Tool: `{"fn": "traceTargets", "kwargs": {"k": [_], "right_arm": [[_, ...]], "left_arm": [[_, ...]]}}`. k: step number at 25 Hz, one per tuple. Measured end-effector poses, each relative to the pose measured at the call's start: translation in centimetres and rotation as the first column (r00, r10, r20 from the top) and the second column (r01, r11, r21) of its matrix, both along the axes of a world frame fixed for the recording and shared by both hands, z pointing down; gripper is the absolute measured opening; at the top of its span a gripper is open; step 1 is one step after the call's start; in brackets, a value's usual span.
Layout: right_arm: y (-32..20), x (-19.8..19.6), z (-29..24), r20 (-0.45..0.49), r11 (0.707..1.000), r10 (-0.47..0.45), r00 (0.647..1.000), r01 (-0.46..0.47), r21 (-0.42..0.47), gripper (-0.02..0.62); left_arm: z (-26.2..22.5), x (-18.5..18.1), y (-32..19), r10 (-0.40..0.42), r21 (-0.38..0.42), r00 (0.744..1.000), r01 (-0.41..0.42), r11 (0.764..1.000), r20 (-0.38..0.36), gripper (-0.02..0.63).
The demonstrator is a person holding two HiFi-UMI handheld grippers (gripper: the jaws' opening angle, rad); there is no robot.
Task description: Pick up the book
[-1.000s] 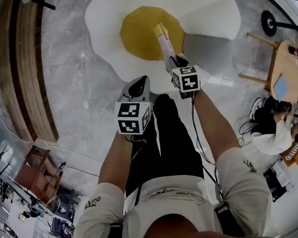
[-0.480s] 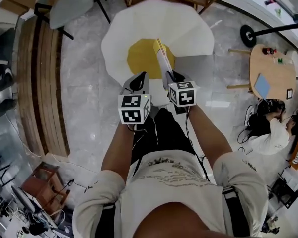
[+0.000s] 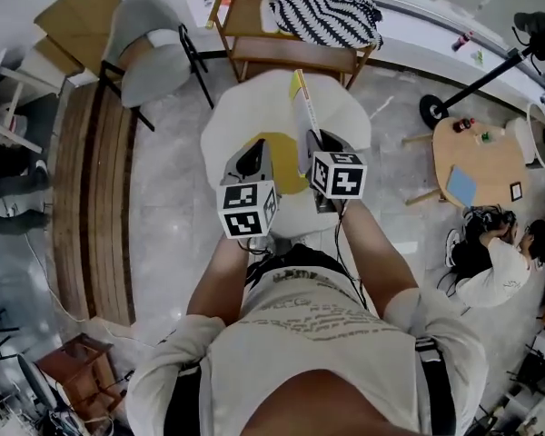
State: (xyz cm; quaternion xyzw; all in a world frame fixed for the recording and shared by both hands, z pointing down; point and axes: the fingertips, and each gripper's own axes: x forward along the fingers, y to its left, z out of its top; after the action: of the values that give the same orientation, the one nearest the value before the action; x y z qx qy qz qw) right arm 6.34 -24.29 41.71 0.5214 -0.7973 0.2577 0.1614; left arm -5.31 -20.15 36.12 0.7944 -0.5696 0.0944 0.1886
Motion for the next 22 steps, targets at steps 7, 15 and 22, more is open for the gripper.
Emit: {"fn": "traceTargets", "kwargs": {"k": [7,15,22], "right_arm": [[-1.1,0.9,-8.7,0.037,0.989,0.030,0.999,-0.035,0.144,0.080],[-0.5,2.0,-12.6,0.070,0.972,0.029,0.997,-0.044,0.229,0.080],[0.1,1.9,-12.6,0.069,0.966,0.031,0.997,-0.048,0.254,0.080]], "left_arm": [[-6.3,0.6,-0.3,0.003,0.104,1.000,-0.006,0.995,0.023,0.012],[-10.5,2.0,0.0,0.020,0.200,0.998,-0.030,0.979,0.052,0.012],[-10.8,2.6,-0.1,0.020,0.211,0.997,-0.034,0.977,0.069,0.012]]}}
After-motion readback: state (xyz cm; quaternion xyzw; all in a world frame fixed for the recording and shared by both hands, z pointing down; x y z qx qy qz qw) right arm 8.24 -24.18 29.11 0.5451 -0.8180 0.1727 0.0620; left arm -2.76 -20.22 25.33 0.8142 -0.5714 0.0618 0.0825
